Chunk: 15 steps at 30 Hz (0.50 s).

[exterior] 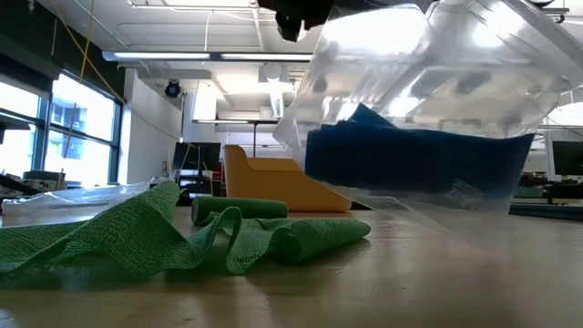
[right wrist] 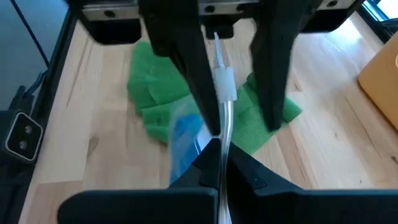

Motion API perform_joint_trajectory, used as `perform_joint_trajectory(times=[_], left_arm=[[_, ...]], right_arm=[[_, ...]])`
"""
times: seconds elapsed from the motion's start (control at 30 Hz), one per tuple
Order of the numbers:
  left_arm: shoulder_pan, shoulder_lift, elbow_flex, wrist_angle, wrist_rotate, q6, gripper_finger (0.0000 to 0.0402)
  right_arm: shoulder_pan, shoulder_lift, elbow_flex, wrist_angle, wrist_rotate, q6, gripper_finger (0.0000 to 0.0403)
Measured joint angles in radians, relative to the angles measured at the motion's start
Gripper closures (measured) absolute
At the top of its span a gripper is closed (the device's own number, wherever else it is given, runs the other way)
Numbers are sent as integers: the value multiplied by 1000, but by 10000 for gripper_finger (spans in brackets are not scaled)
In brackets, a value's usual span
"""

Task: Roll bandage
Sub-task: Close the transparent zip bag containing the rolled blue bandage

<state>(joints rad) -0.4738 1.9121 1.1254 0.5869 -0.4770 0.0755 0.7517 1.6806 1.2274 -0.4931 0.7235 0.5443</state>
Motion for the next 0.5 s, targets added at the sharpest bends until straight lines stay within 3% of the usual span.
perform_joint_trajectory(times=[0.13,0.27,0.5], left_arm=[[-29,-42,0,-44,-8,-4,232],[-52,-54,0,-24,-14,28,236],[-33,-52,0,-15,3,33,320]], right_arm=[[1,0,0,-1,-3,-1,403],[0,0,0,-3,-5,-2,403],[0,0,0,-3,-2,-2,402]])
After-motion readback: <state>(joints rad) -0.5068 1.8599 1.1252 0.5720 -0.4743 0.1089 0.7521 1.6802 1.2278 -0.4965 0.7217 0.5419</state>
